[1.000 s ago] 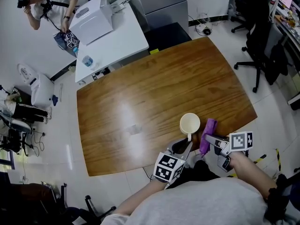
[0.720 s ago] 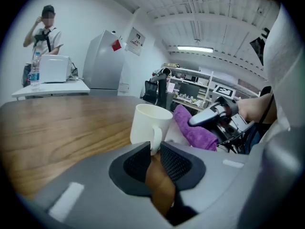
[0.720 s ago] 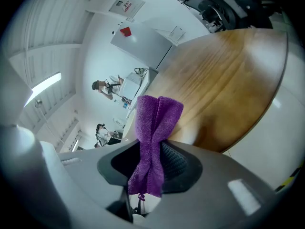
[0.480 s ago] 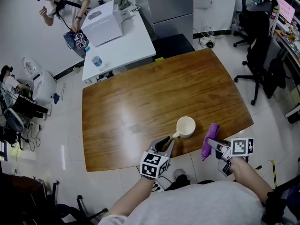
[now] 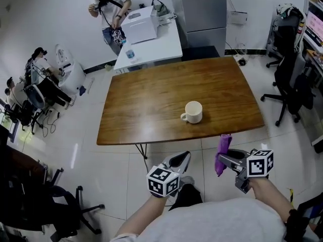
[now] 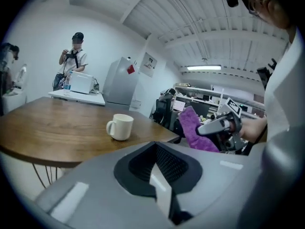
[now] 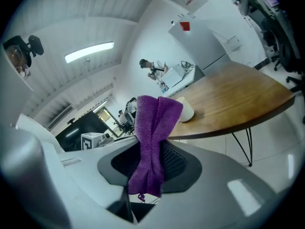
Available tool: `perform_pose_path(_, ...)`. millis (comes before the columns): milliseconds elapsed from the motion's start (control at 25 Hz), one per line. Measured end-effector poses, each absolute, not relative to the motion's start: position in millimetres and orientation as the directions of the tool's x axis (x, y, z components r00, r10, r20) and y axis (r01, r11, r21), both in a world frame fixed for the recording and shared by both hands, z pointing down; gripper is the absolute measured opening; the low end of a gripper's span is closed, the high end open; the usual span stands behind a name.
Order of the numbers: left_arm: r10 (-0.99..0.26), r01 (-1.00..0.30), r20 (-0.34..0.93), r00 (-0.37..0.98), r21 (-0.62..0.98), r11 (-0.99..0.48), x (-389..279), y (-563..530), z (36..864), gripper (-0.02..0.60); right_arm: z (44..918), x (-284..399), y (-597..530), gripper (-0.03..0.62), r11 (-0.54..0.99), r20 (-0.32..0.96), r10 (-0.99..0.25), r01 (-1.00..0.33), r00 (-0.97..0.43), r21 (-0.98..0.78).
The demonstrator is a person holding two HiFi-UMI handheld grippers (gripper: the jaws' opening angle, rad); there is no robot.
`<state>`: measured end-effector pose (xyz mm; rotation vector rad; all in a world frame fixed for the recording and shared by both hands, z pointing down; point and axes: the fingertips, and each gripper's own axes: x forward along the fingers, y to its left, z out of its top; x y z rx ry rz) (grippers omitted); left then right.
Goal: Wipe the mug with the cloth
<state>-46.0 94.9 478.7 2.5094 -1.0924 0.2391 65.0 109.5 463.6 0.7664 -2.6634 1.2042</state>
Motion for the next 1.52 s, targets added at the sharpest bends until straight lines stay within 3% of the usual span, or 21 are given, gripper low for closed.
perform_pose_path(200, -0.617, -0.672, 0.267, 0.74, 0.322, -0.667, 11, 218, 442, 0.0, 439, 92, 217, 0.124, 0.657, 0.305, -0.327, -0.448, -0.894, -0.607)
perform_pose_path(400, -0.617, -0.663, 0.247, 0.748, 0.316, -0.678, 26, 279, 414, 0.0, 418, 100, 277, 0.124, 0.712, 0.295, -0.298, -0.418, -0.908, -0.564)
perform_pose_path(1080, -0.59, -0.609, 0.156, 0.792, 0.271, -0.745, 11, 329, 351, 0.0, 371, 74, 338, 0.123, 0.791, 0.308, -0.323, -0.434, -0.895, -0.431)
perform_pose_path(1520, -0.538, -0.565, 0.172, 0.825, 0.261, -0.783, -2, 350, 350, 0.0, 370, 52, 359, 0.123, 0.787, 0.34, -0.333, -0.458, -0.88, -0.414)
